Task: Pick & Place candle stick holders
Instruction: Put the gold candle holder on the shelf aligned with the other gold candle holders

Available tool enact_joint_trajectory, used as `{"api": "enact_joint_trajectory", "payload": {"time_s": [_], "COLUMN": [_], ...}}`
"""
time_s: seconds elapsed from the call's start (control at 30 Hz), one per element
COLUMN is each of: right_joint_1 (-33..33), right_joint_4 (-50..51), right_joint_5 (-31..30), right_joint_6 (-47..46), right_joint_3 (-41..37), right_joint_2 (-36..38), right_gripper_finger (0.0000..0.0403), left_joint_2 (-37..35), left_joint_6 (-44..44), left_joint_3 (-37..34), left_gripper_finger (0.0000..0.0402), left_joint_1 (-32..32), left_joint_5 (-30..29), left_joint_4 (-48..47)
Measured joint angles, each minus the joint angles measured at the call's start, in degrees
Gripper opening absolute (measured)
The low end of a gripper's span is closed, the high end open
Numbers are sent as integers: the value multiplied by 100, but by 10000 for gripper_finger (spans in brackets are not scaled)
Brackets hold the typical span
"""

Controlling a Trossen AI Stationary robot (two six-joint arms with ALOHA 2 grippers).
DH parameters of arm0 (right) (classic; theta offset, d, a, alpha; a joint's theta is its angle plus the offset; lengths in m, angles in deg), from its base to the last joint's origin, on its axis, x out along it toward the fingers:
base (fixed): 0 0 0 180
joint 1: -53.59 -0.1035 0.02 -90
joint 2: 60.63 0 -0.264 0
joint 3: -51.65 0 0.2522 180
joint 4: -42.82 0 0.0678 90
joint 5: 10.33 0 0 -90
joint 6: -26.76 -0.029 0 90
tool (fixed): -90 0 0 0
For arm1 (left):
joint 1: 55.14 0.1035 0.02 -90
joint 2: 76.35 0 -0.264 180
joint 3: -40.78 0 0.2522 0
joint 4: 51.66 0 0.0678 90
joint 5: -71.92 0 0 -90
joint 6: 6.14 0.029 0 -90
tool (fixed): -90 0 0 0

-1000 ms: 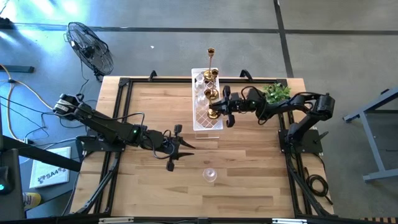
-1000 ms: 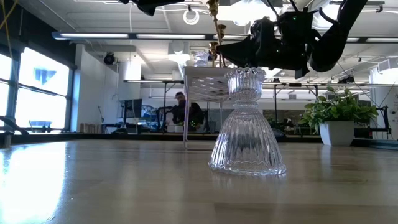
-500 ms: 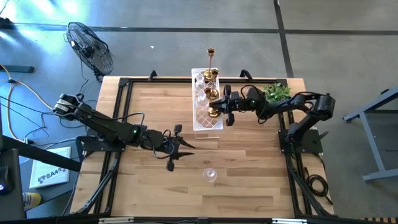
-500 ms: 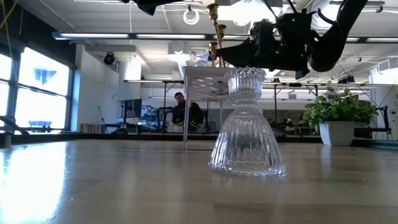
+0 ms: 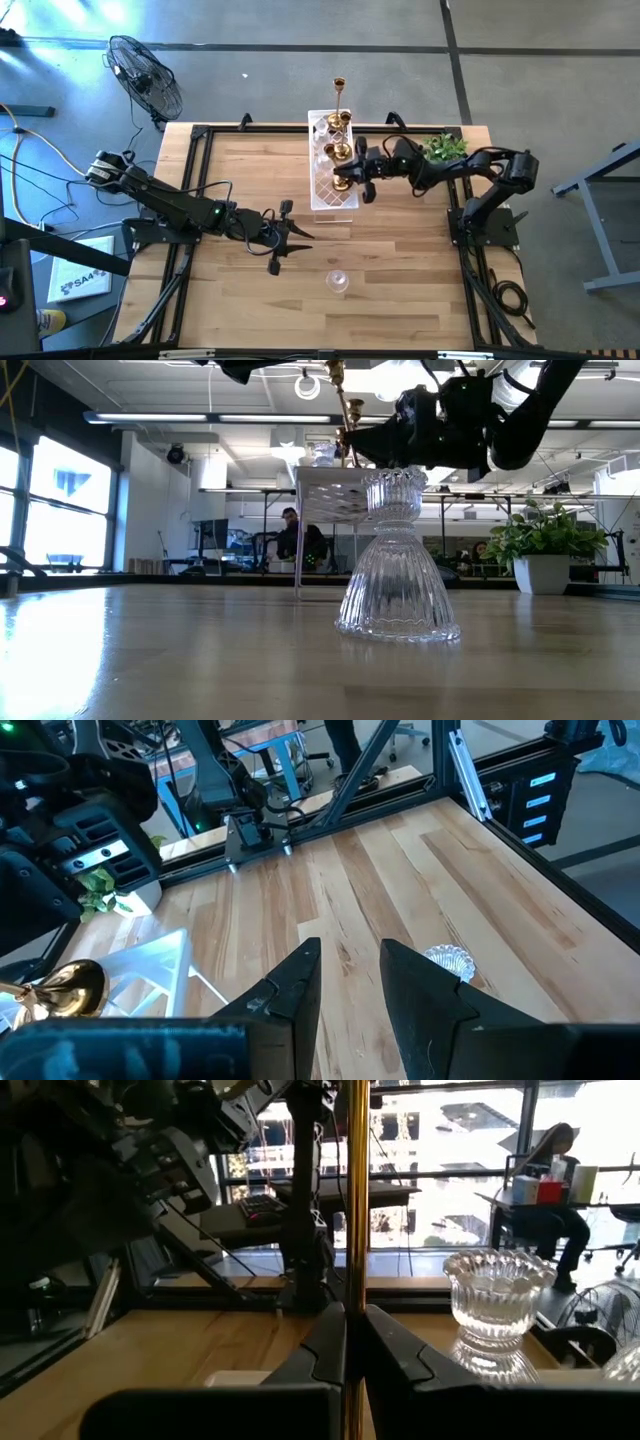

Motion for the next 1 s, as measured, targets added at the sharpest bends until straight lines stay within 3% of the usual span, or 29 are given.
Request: {"api": "enact_joint_trajectory", "payload": {"time_s": [1.0], "right_joint_1": [0], "right_joint_4": [634], "right_joint_5": [-98], "right_joint_6": [134], "right_joint_3": [110], "right_joint_2": [2], "right_gripper_finger": [21], "left_joint_2": [0], "left_joint_6": [-2], "left_joint_3": [0], "left_gripper_finger": [101], "left_joint_1": [0], "left_joint_5": [7], "left_joint_4": [-28]}}
